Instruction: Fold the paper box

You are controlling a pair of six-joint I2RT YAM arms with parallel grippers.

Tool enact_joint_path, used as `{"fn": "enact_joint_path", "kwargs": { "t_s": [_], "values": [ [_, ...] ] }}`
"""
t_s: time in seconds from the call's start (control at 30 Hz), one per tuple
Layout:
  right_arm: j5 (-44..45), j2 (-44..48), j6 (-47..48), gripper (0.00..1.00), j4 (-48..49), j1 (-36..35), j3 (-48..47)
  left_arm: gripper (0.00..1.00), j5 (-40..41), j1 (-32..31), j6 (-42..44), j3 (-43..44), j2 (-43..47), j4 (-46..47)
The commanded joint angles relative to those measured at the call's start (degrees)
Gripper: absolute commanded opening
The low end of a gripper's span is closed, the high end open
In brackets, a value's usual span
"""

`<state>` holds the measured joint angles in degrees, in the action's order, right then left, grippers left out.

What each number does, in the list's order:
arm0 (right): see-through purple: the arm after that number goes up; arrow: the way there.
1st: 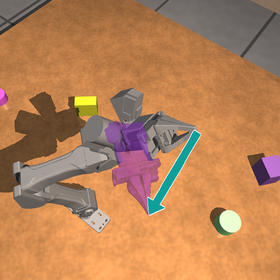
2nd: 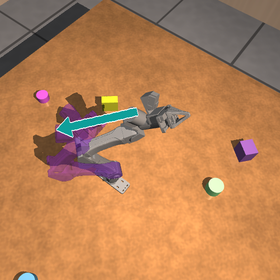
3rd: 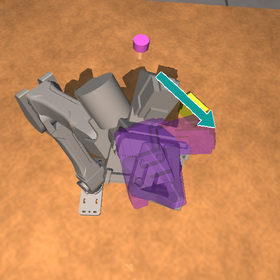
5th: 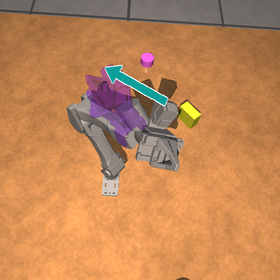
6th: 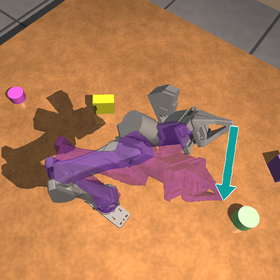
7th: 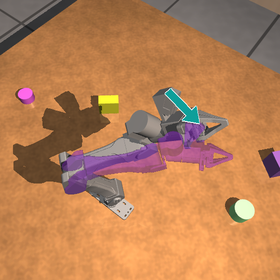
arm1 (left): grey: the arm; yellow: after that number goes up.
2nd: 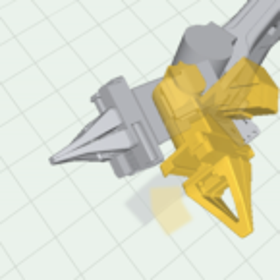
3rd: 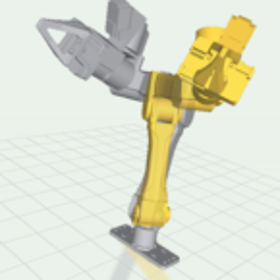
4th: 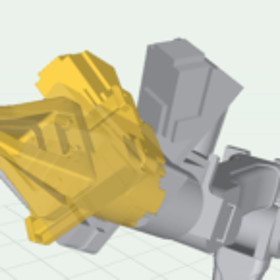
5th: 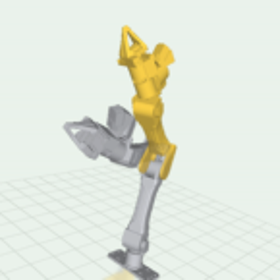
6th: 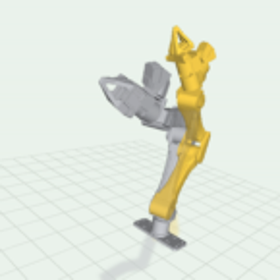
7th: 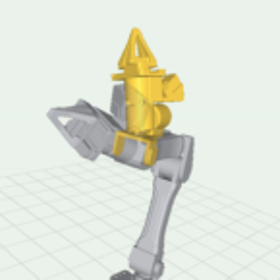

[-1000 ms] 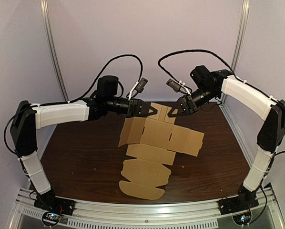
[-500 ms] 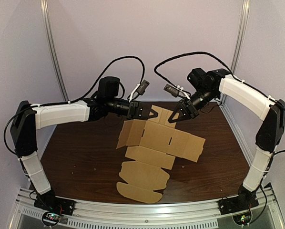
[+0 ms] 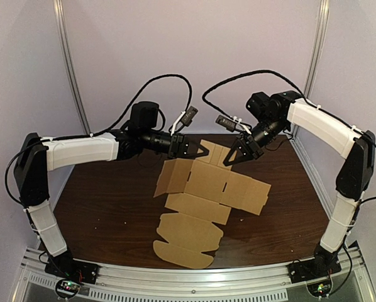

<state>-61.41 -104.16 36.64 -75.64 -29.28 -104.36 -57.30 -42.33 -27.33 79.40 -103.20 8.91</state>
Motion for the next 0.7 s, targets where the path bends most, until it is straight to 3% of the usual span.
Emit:
{"fn": "enact_joint_path", "kwargs": {
  "t_s": [0.0, 0.47, 0.57, 0.67],
  "values": [
    [0.8, -0.3, 0.7, 0.0, -2.7, 0.0, -0.4, 0.0, 0.3, 0.1, 1.3, 0.5, 0.0, 1.4],
    [2.8, 2.1, -1.0, 0.0, 0.1, -0.1, 0.1, 0.0, 1.9, 0.2, 3.7, 0.8, 0.0, -1.6],
    [3.0, 1.3, -1.1, 0.18, -0.3, -0.6, -1.3, 0.0, 0.7, 0.1, 3.6, 1.0, -0.4, -1.6],
    [3.8, -0.1, -1.1, 0.22, -1.1, -1.7, -3.6, 0.0, 0.4, 0.0, 3.7, 1.1, -0.4, -1.8]
  ]
}}
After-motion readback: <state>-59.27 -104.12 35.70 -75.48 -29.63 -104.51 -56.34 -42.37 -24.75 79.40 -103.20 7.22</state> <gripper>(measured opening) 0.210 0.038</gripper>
